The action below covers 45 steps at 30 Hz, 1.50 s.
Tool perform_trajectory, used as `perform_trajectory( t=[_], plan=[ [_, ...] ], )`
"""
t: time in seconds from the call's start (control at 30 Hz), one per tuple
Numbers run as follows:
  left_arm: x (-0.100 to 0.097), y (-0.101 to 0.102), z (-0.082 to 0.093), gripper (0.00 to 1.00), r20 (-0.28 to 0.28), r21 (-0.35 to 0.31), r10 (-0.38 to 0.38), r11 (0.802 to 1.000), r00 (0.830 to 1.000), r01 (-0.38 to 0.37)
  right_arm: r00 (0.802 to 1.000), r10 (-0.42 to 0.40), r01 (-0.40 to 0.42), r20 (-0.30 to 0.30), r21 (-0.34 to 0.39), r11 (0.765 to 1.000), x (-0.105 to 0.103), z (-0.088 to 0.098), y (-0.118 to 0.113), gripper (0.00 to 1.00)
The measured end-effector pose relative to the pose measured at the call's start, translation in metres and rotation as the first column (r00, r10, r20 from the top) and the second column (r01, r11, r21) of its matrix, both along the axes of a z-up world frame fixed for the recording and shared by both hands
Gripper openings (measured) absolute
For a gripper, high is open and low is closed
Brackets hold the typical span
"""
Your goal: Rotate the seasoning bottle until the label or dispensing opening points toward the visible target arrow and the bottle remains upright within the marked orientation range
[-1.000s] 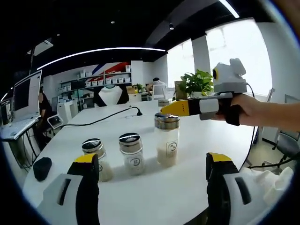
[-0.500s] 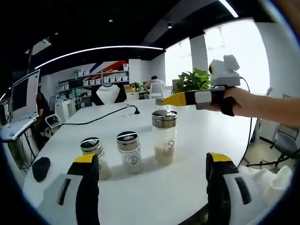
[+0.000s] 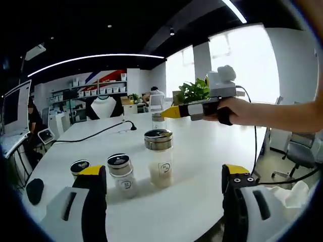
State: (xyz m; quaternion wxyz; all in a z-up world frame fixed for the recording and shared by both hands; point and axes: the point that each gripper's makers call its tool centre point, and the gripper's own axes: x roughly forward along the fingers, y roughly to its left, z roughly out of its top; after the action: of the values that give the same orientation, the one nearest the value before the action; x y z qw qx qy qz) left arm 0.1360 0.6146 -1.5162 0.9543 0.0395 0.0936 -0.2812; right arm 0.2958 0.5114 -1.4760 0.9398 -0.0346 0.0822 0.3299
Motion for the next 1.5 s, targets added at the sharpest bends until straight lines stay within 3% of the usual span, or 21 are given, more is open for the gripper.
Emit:
perform_trajectory(
  t=[0.27,0.37,0.7,0.83,1.13,1.5],
  plan=[
    [-0.001,-0.006,0.003,1.0,0.003,-0.006,-0.031,1.0,1.0,0.031,0.999,-0.049,0.049,-0.004,-0.042,0.998,0.036,0.001,-0.021,0.46],
    [-0.001,-0.009,0.004,1.0,0.002,-0.01,-0.037,0.999,0.999,0.037,0.995,-0.101,0.101,0.003,-0.019,0.995,0.049,0.004,-0.03,0.46],
    [0.001,-0.019,0.007,1.0,-0.001,0.005,-0.071,0.997,0.997,0.071,0.987,-0.158,0.158,-0.022,0.03,0.987,0.078,-0.002,-0.035,0.46],
    [0.0,-0.019,0.003,1.0,-0.02,0.019,-0.079,0.997,0.997,0.079,0.984,-0.175,0.175,-0.024,0.009,0.985,0.091,-0.008,-0.036,0.46],
    [0.002,-0.014,0.0,0.99,-0.041,0.017,-0.077,0.997,0.996,0.078,0.978,-0.193,0.191,-0.072,-0.035,0.981,0.105,-0.031,-0.036,0.46],
    [0.004,-0.009,-0.004,0.99,-0.067,0.022,-0.074,0.997,0.995,0.076,0.974,-0.203,0.202,-0.1,-0.029,0.979,0.11,-0.039,-0.031,0.41]
  ],
)
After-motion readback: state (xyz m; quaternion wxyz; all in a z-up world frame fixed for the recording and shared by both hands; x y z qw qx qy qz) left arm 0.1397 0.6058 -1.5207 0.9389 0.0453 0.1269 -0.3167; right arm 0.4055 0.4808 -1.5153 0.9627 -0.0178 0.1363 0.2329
